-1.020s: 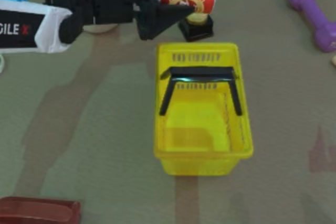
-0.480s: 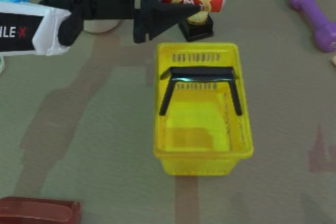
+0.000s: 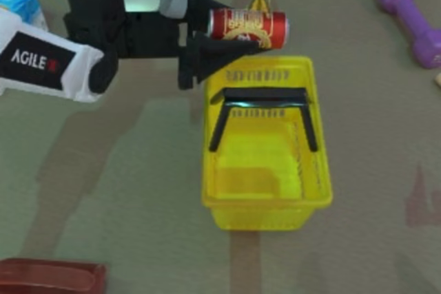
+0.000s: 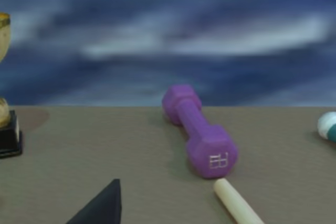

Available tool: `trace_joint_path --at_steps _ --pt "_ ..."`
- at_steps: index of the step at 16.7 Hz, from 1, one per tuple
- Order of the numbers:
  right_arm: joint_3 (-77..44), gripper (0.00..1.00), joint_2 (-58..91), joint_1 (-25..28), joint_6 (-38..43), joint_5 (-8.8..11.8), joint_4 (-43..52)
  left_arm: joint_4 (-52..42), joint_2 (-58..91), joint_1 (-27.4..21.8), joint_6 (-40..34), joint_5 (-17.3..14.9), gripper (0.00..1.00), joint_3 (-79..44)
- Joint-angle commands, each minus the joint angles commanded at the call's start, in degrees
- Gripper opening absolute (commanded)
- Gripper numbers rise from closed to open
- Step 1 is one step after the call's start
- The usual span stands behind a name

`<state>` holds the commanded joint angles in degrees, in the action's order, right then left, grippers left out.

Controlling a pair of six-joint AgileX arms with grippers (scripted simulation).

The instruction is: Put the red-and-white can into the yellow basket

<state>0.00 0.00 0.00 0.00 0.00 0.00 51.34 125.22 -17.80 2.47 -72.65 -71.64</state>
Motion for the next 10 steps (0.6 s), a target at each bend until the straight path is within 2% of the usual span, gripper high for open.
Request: trace_joint_path --at_steps 4,8,10 --pt "0.00 1.00 0.00 0.00 0.00 0.00 0.00 7.33 4.97 0.44 -0.11 0.03 0.00 2.29" --pt "0.00 1.00 0.00 0.00 0.00 0.00 0.00 7.74 5.28 0.48 -0.11 0.05 0.00 2.46" --pt "0.00 1.00 0.00 0.00 0.00 0.00 0.00 7.74 5.28 0.48 -0.11 0.05 0.15 2.46"
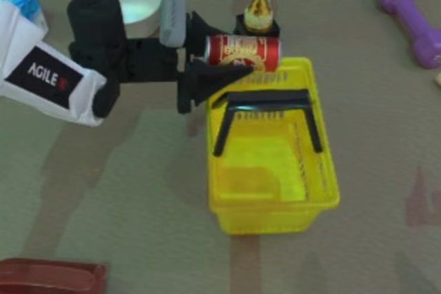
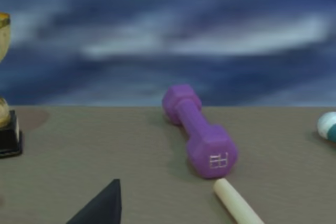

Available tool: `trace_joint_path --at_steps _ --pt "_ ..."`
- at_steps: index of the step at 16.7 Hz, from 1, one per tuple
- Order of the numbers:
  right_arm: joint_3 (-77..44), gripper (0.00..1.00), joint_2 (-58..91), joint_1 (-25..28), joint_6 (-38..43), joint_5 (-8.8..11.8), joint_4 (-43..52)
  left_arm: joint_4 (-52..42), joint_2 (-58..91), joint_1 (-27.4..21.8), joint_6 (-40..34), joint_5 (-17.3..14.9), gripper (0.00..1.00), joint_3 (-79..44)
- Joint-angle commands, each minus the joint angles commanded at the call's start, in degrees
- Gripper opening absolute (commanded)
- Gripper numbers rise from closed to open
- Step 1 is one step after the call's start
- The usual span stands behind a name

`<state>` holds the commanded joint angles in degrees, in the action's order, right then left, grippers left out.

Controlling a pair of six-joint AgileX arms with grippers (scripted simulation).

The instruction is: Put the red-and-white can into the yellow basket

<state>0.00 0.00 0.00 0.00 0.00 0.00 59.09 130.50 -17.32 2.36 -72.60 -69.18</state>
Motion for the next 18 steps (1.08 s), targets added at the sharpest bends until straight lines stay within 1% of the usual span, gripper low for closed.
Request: trace_joint_path --at_steps 11,12,18 --pt "0.00 1.00 0.00 0.00 0.00 0.00 0.00 0.00 0.00 0.00 0.00 0.00 0.98 0.00" --pt "0.00 1.00 0.00 0.00 0.00 0.00 0.00 0.00 0.00 0.00 0.00 0.00 1.00 0.00" --pt "0.00 1.00 0.00 0.00 0.00 0.00 0.00 0.00 0.00 0.00 0.00 0.00 1.00 0.00"
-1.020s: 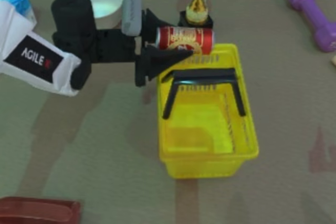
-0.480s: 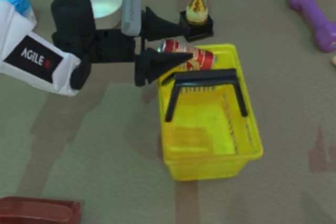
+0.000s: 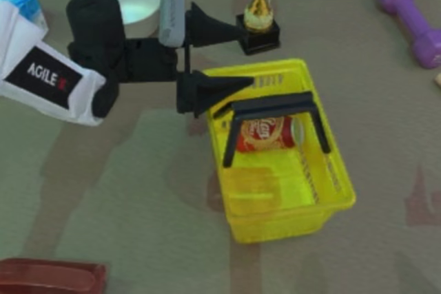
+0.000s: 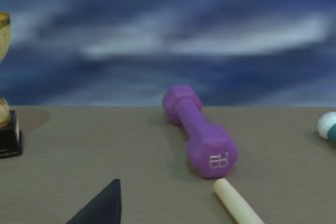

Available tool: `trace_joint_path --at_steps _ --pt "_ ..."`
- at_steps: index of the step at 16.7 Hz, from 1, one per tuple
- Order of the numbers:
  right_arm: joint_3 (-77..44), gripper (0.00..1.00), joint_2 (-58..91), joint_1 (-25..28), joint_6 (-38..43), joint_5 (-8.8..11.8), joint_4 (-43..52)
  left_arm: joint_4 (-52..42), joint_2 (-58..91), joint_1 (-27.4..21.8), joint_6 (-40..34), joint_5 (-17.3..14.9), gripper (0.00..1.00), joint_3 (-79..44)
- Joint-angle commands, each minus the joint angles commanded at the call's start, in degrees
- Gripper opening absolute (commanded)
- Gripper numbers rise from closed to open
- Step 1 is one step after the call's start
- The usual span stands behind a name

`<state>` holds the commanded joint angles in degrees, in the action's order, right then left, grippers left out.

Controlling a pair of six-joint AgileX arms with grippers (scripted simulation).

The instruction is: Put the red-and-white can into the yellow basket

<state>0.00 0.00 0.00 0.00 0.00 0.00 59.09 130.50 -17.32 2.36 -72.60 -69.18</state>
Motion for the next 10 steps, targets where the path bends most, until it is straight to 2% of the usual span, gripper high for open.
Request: trace_joint_path --at_steps 5,7,10 --pt "-1.72 1.00 1.74 0.83 -1.04 0.14 1.52 -0.89 -1.86 0.12 -0.36 1.14 1.00 0.57" --pt "-5.67 1.00 5.74 2.53 -3.36 0.30 4.90 -2.73 -5.83 0.88 -1.23 3.57 1.00 2.20" --pt "-15.81 1.00 16.07 6.22 -8.80 0.41 12.90 -7.43 -15.86 2.81 -3.00 9.62 1.00 6.61"
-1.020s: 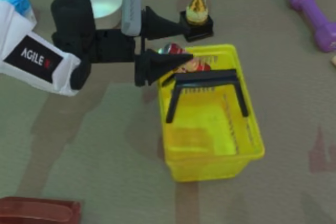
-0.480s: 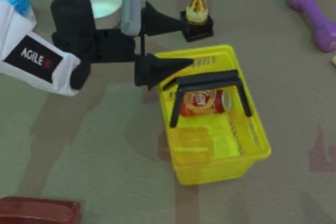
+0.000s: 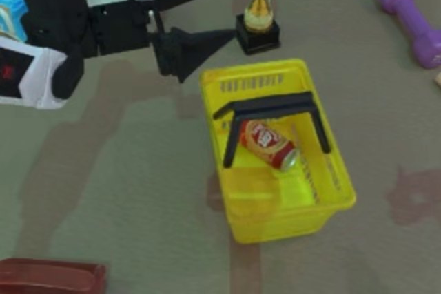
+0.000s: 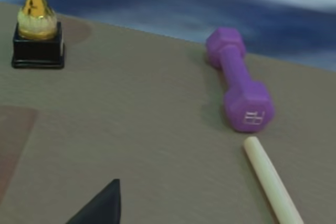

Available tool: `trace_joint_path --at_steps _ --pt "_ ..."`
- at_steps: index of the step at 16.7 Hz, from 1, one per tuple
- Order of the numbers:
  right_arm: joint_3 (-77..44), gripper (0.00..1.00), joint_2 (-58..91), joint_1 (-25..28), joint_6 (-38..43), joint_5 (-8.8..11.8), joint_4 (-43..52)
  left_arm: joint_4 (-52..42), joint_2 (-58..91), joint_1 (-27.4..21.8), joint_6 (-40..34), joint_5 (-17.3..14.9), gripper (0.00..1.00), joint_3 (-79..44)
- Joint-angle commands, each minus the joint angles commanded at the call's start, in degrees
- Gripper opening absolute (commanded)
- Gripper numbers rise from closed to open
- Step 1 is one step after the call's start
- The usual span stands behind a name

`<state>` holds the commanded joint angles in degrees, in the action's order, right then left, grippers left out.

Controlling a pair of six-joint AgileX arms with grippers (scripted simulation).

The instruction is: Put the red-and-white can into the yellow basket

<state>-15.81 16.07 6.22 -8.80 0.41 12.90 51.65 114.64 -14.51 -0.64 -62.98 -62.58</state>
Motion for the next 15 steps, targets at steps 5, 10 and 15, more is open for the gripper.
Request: trace_joint_path --at_steps 5,10,15 --pt "-25.30 1.00 26.28 7.95 -12.37 -0.10 18.49 -12.25 -24.65 4.44 -2.94 14.58 1.00 12.56" --pt "-55.83 1.00 58.00 17.11 -26.64 -0.11 39.98 -27.20 -55.56 9.09 -4.27 31.50 1.00 29.49" --pt "-83.25 1.00 86.82 25.30 -39.32 -0.15 58.72 -40.40 -86.74 12.80 -3.13 47.25 1.00 46.15"
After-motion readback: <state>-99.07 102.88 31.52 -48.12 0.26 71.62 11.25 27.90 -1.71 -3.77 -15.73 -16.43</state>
